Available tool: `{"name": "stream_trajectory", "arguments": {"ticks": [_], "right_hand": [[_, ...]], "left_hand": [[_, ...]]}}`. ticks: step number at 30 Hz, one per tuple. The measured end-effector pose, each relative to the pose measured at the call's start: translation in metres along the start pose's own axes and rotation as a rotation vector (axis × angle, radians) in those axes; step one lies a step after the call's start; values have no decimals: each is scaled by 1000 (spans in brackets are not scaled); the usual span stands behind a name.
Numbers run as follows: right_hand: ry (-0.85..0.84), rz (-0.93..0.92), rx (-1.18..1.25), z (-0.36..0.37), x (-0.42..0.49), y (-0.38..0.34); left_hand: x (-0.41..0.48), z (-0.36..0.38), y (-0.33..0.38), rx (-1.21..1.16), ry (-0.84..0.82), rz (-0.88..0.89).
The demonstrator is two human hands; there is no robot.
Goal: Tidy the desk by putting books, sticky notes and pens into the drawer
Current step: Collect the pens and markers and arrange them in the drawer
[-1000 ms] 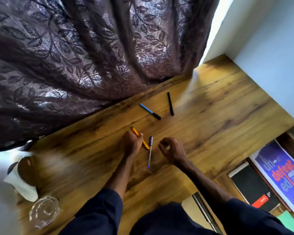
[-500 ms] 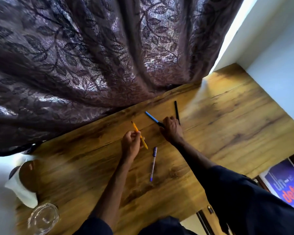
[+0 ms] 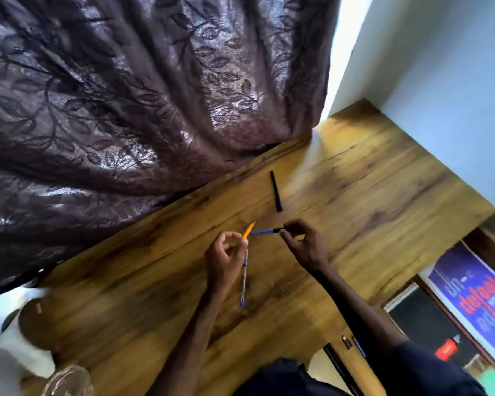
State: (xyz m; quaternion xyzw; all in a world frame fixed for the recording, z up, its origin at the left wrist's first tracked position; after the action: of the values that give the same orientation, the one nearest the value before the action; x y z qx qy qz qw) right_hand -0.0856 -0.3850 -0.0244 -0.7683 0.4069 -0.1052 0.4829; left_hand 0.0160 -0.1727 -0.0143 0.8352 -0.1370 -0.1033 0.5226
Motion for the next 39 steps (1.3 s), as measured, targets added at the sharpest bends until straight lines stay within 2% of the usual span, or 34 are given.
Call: {"name": "stream_trajectory", "arguments": {"ticks": [5,9,14,21,23,32,39], "right_hand": [[33,76,205,-47,-31,24],[115,86,279,-88,-57,39],[203,76,259,-132,-76,46],[203,19,235,-167,-90,39],[196,-2,208,-174,-97,36],[231,5,162,-214,-126,53],[308,116,218,-245,-147,91]], "left_hand": [[-13,18,34,30,6,107],[-26,51,53,1,-181,127],[-46,89,75,55,-342,187],[-69,135,123,130,-587,326],[-77,144,138,132,-618,385],[-110,182,179,-89,-744,453],[-134,210,177,-25,-777,431]]}}
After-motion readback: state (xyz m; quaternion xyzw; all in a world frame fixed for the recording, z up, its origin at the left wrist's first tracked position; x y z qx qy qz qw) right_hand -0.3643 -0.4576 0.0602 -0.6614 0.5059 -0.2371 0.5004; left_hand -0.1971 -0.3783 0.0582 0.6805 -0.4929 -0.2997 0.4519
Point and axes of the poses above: each hand's wrist, its own x-axis towards the middle knuckle, its own z-axis out of the palm, y = z × x, the point moved 6 cm from there along x, towards the middle knuckle, and after that the axes turned 9 degrees about z, right-handed, at the moved point
